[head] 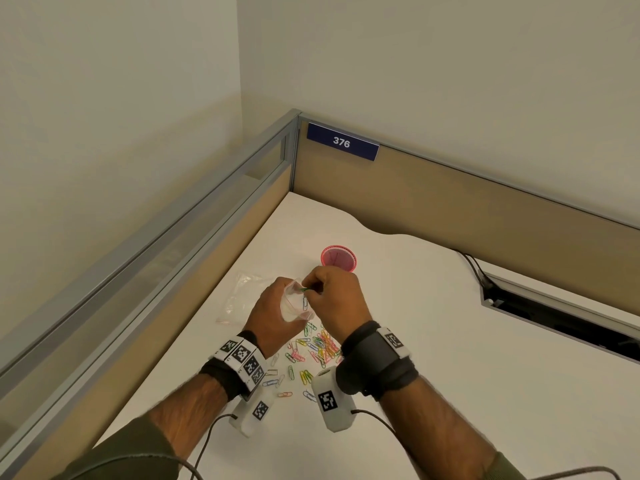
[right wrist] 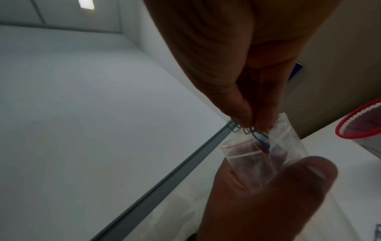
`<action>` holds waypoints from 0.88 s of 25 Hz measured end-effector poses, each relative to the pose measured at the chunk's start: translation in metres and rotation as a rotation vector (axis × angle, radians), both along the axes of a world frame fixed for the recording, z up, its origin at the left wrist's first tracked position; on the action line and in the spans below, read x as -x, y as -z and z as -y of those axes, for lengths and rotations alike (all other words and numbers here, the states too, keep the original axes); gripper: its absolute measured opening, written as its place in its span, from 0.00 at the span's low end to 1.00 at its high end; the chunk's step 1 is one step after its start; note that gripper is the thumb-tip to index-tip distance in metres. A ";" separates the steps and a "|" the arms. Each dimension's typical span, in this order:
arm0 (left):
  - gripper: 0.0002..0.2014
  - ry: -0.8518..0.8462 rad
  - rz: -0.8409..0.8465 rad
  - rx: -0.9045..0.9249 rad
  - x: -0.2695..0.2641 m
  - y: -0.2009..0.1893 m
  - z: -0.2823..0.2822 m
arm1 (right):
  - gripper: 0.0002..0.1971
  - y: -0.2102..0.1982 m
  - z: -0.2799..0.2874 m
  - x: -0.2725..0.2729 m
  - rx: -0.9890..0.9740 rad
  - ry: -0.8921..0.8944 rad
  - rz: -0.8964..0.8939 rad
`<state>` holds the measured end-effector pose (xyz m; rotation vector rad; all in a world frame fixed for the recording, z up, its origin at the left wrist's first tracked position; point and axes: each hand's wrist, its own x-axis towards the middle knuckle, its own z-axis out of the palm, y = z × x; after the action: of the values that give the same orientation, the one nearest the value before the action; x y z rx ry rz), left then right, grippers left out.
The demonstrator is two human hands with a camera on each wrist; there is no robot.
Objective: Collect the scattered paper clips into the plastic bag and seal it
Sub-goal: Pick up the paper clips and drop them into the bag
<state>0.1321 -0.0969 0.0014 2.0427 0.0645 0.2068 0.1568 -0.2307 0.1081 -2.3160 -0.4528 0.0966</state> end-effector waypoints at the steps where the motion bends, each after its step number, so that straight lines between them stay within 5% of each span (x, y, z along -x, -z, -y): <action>1: 0.24 0.000 0.006 -0.001 0.000 -0.001 -0.001 | 0.07 -0.001 -0.001 0.001 0.000 -0.017 0.005; 7: 0.19 -0.030 0.007 0.041 0.008 -0.005 -0.010 | 0.09 -0.002 0.026 -0.016 -0.198 0.067 0.012; 11: 0.19 -0.061 0.010 0.099 0.017 -0.010 -0.025 | 0.13 0.072 0.070 -0.067 0.231 0.197 -0.074; 15: 0.21 -0.112 0.014 0.113 0.022 -0.015 -0.038 | 0.23 0.136 0.076 -0.086 0.562 0.076 -0.329; 22: 0.22 -0.166 0.087 0.119 0.013 -0.017 -0.056 | 0.33 0.166 0.050 -0.068 0.670 -0.106 -0.213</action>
<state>0.1186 -0.0411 0.0181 1.9079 0.1883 0.3867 0.2252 -0.2807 -0.0579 -2.8850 -0.4839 0.6242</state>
